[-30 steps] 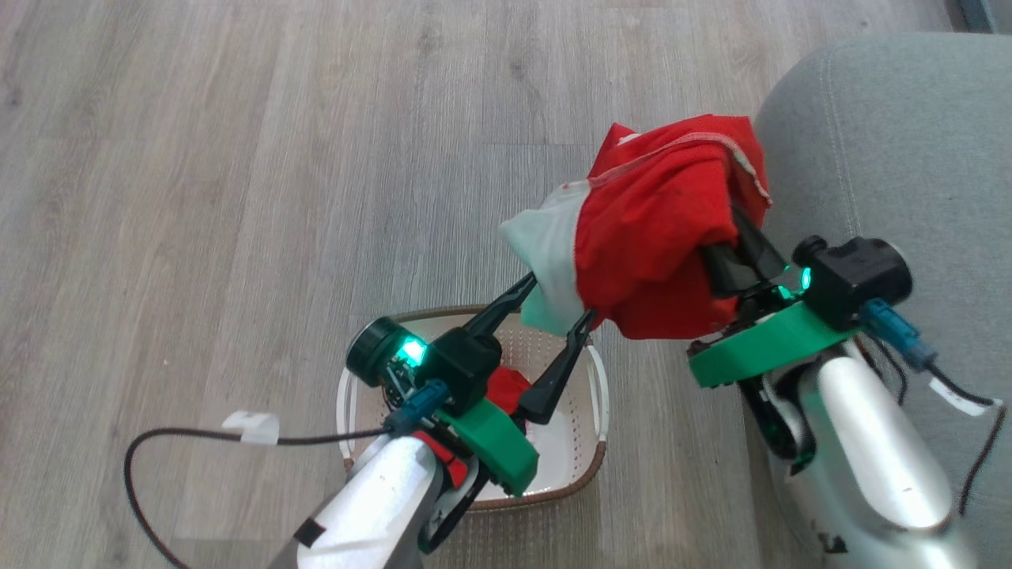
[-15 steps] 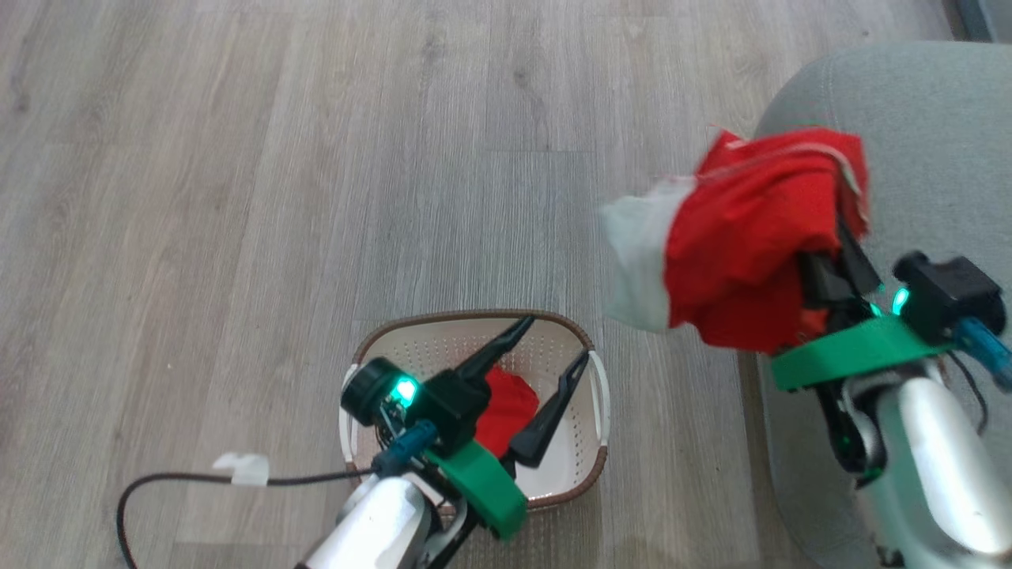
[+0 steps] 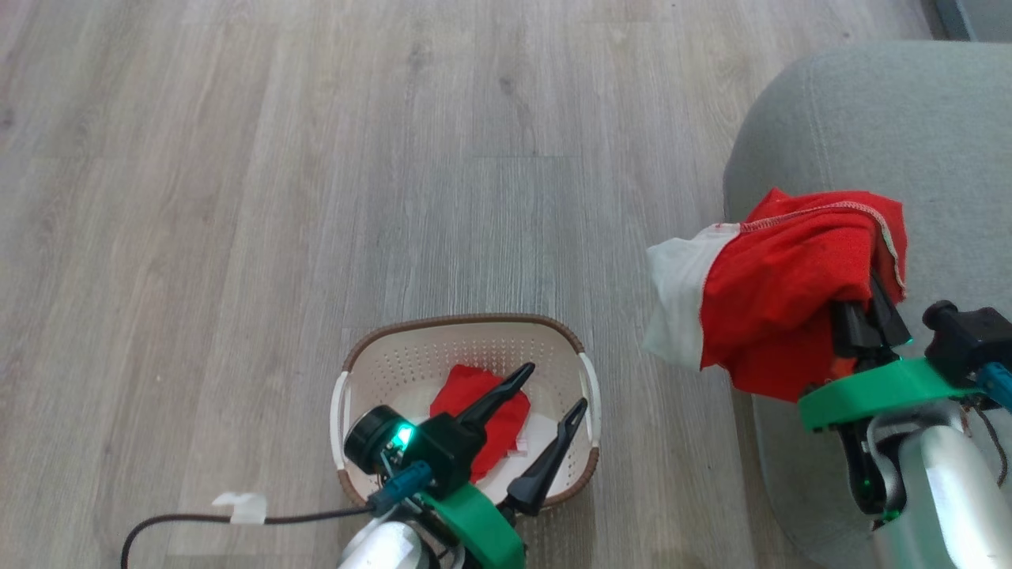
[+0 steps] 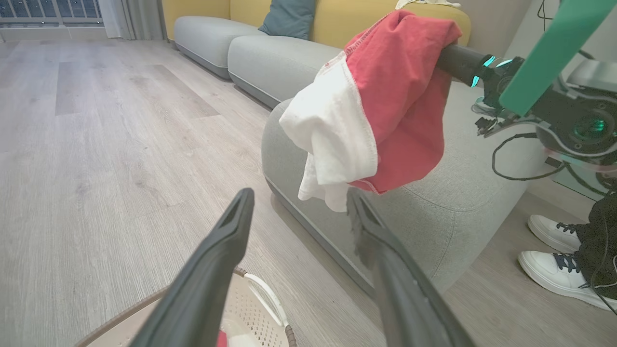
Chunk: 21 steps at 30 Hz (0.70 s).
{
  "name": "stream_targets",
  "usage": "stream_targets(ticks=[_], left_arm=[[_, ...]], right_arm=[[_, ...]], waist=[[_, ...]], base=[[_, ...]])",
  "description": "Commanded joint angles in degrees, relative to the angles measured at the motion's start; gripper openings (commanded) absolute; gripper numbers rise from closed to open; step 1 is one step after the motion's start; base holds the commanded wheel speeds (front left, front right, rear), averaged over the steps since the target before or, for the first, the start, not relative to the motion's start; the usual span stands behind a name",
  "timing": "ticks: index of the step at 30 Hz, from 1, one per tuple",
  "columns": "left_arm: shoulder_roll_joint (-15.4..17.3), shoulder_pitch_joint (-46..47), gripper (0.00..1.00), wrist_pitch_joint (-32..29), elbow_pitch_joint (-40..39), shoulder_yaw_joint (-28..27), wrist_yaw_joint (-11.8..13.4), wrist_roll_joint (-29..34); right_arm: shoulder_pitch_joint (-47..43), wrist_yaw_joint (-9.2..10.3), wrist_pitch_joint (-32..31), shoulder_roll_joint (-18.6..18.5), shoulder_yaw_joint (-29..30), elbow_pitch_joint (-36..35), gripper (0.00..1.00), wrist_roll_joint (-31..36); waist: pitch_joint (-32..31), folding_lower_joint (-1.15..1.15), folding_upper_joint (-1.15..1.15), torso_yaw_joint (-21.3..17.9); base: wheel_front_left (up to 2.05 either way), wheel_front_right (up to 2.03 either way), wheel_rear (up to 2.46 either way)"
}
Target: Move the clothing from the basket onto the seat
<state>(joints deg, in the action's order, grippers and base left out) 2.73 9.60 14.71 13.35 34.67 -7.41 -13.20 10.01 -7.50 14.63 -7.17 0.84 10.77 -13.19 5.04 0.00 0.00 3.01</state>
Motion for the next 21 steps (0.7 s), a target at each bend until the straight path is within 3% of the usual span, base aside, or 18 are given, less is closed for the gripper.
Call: stream_targets(ticks=[1, 12, 21], left_arm=[[0.1, 1.4, 1.00, 0.3, -2.3, -2.2, 0.0, -0.1], [0.1, 1.8, 1.00, 0.3, -2.8, -2.2, -0.1, 0.6], [0.1, 3.1, 1.00, 0.3, -3.6, -2.0, -0.1, 1.2]], right_arm=[[1.6, 0.01, 0.4, 0.1, -1.0, -2.0, 0.00, -0.4], [2.2, 0.01, 0.4, 0.0, -0.5, -2.6, 0.00, -0.3], [3.2, 0.01, 0.4, -0.5, 0.8, -4.2, 0.00, 0.2]], waist=[[0.2, 0.00, 0.00, -0.3], [0.7, 0.00, 0.00, -2.5], [2.5, 0.00, 0.00, -9.0]], base=[[0.00, 0.00, 0.00], [0.00, 0.00, 0.00], [0.00, 0.00, 0.00]])
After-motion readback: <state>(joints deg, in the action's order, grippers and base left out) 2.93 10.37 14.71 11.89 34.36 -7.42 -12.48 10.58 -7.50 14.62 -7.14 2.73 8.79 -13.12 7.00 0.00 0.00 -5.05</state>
